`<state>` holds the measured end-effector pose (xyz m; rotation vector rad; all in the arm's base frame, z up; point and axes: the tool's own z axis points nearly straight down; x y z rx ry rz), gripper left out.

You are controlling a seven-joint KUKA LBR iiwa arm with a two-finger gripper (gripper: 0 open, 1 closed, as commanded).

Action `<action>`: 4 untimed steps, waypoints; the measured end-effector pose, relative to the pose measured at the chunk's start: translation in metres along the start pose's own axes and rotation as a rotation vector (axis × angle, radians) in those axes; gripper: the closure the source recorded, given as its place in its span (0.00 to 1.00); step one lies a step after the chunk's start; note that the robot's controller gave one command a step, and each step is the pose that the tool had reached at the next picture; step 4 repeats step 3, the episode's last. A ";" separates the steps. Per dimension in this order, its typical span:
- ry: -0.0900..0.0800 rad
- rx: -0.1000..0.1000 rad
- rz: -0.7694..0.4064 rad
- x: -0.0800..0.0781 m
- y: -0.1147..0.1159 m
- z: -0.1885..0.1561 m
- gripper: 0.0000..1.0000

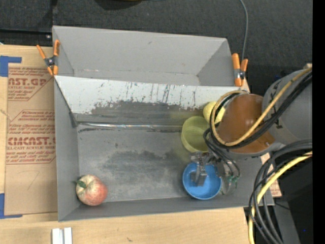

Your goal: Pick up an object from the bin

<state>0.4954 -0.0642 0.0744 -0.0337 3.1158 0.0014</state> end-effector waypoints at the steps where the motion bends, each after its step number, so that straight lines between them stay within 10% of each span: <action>1: -0.001 0.000 0.000 0.000 0.000 0.000 1.00; 4: 0.013 -0.001 0.000 0.003 0.001 -0.032 1.00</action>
Offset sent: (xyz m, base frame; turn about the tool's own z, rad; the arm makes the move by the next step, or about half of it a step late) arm -0.0001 -0.0001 0.0922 0.0000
